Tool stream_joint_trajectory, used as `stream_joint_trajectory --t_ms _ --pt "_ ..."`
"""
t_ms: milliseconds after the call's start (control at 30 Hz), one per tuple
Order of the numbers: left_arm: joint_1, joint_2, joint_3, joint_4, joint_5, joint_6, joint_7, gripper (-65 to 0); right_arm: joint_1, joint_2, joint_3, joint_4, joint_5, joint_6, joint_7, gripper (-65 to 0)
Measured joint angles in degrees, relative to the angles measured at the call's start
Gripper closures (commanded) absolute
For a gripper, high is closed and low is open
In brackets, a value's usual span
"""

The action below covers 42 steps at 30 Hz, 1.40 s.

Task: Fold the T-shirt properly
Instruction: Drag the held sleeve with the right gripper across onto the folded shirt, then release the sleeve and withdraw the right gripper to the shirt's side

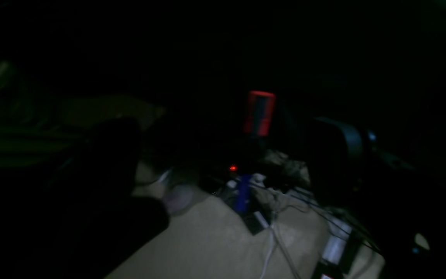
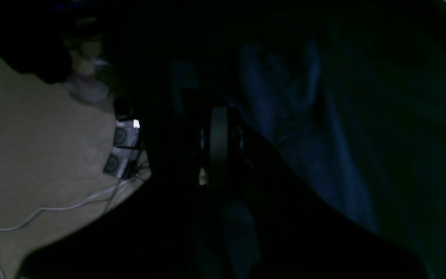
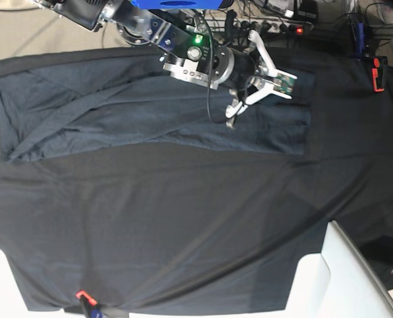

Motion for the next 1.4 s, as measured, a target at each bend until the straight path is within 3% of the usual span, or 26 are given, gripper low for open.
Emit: stream_joint_trajectory --t_ms 67,167,233,367,500,667,733,900,967,1033,1133,1200,1267,1400 --pt "0.0 0.1 1.2 -0.7 -0.2 0.0 -0.2 -65.0 0.0 0.1 0.0 -2.9 0.1 -0.6 1.8 -0.9" --pt "0.0 0.2 2.6 -2.9 0.2 0.0 -0.1 -65.0 0.5 -0.3 0.0 -4.9 0.1 -6.8 2.0 -0.9" --pt "-0.1 0.2 3.6 -4.2 0.2 0.0 0.0 -65.0 1.8 -0.7 0.0 -5.2 0.1 -8.2 2.4 -0.9" --pt "-0.4 0.2 3.8 -6.3 0.0 0.0 -0.2 -65.0 4.1 -1.3 0.6 -7.3 0.1 -8.4 3.1 -0.9" --pt "-0.5 0.2 3.8 -6.7 0.0 0.0 -0.2 -65.0 3.8 -4.3 4.7 -13.2 0.2 -8.3 2.2 -0.9" --pt "-0.5 0.0 3.7 -6.7 0.0 0.0 -0.2 -65.0 3.6 -5.8 4.9 -16.1 0.1 -8.4 2.8 -2.3" --pt "-0.5 -0.1 3.7 -6.7 0.0 0.0 -0.2 -65.0 3.6 -5.8 4.7 -16.1 0.1 -8.3 2.7 -9.2" --pt "-0.5 -0.2 3.7 -6.7 0.0 0.0 -0.2 -65.0 3.8 -5.7 5.0 -15.6 0.1 -8.5 -1.0 -43.2" --pt "-1.2 -0.2 3.7 -6.7 0.1 0.0 -0.2 -65.0 3.4 -5.0 5.0 -13.8 0.1 -8.5 -2.6 -53.0" --pt "-1.9 -0.4 3.8 -7.5 -0.1 0.0 -0.6 -65.0 2.4 -4.1 5.2 -9.5 -0.5 -9.0 -2.3 -54.9" --pt "-1.8 -0.5 3.9 -9.0 0.1 0.0 -0.4 -65.0 1.7 -0.8 5.3 -0.3 -0.2 -8.7 -2.1 -52.5" --pt "-1.7 -0.3 3.7 -9.1 0.4 0.0 -0.2 -65.0 0.7 1.2 9.6 4.8 0.7 -8.7 -2.1 -49.8" --pt "-1.9 -0.5 3.8 -9.1 0.0 0.0 -0.3 -65.0 -2.1 1.3 18.3 8.1 -0.2 -12.8 -5.9 -47.0" --pt "-1.8 -1.4 3.8 -9.1 0.0 0.0 -0.4 -65.0 -5.2 1.5 38.4 11.7 0.1 -12.3 -10.6 -44.0"
